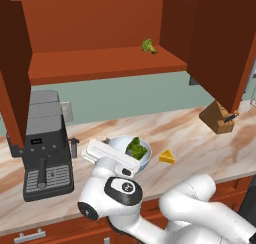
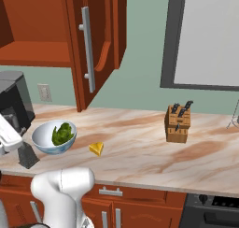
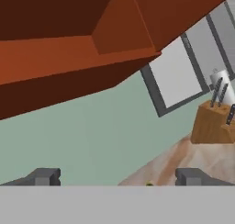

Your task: Pick the cheese from the fridge and the cheese grater from the cabinet and place them next to the salad bowl.

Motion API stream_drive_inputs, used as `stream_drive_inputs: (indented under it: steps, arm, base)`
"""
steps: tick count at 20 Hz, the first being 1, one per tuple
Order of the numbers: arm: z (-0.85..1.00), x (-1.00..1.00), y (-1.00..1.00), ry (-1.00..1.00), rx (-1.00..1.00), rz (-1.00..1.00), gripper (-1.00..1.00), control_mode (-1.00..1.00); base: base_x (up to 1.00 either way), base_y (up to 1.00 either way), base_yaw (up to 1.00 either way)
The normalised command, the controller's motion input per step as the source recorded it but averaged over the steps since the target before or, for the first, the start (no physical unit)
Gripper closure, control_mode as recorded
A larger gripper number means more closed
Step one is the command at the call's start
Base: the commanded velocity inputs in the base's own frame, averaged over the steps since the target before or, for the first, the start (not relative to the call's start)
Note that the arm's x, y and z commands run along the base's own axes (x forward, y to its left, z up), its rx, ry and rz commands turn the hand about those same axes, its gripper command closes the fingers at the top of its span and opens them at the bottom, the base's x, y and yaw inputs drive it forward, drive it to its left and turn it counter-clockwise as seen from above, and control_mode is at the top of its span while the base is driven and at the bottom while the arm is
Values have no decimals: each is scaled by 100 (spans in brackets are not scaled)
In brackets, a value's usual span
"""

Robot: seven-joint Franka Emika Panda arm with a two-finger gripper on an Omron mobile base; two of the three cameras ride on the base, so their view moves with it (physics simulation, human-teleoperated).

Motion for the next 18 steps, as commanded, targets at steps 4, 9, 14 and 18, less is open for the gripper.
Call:
stream_drive_inputs:
  steps: [4, 9, 14, 18]
  arm:
    - [70, -47, -34, -4, 16, -6, -100, -100]
    - [73, -60, -51, 20, 7, -8, -100, -100]
    - [77, -61, -50, 18, 4, -6, -100, -100]
    - [63, -79, -42, 18, 1, -1, -100, -100]
  base:
    - [0, 0, 0]
    - [0, 0, 0]
    - [0, 0, 0]
    - [0, 0, 0]
